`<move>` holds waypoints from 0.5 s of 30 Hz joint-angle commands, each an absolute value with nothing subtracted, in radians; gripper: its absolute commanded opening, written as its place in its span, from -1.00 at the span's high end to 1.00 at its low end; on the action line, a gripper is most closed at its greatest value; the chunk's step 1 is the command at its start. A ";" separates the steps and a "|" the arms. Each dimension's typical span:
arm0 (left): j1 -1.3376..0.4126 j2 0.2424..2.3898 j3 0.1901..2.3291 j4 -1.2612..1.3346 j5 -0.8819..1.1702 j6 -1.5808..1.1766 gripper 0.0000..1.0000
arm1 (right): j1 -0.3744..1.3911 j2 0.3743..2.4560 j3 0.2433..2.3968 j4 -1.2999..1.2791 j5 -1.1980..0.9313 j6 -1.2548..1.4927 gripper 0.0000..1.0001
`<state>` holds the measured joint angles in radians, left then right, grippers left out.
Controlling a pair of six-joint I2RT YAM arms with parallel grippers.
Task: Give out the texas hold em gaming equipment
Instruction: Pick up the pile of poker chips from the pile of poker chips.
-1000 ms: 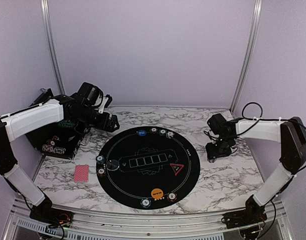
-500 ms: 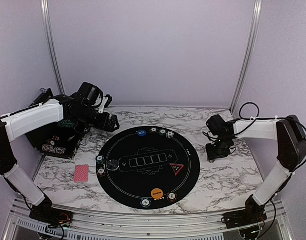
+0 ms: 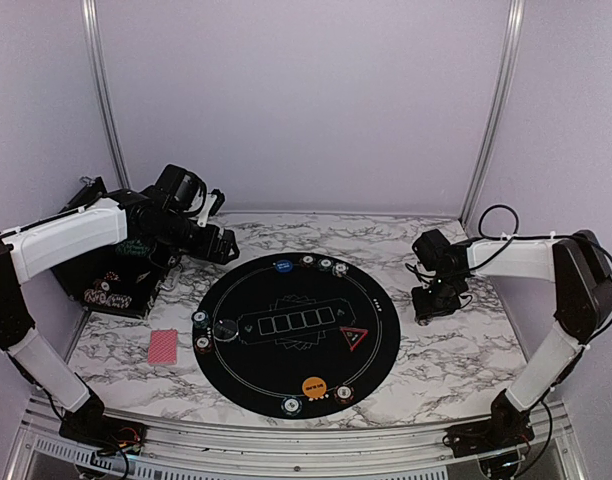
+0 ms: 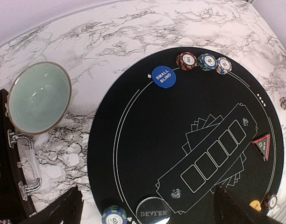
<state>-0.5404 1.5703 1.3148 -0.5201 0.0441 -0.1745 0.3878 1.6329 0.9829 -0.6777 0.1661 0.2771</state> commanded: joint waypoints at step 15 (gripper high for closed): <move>-0.534 1.572 1.307 -0.509 0.052 -0.171 -0.98 | 0.377 1.612 1.023 -0.698 0.173 0.284 0.44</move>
<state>-0.5400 1.5703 1.3148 -0.5201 0.0441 -0.1745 0.3878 1.6325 0.9848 -0.6838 0.1661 0.2775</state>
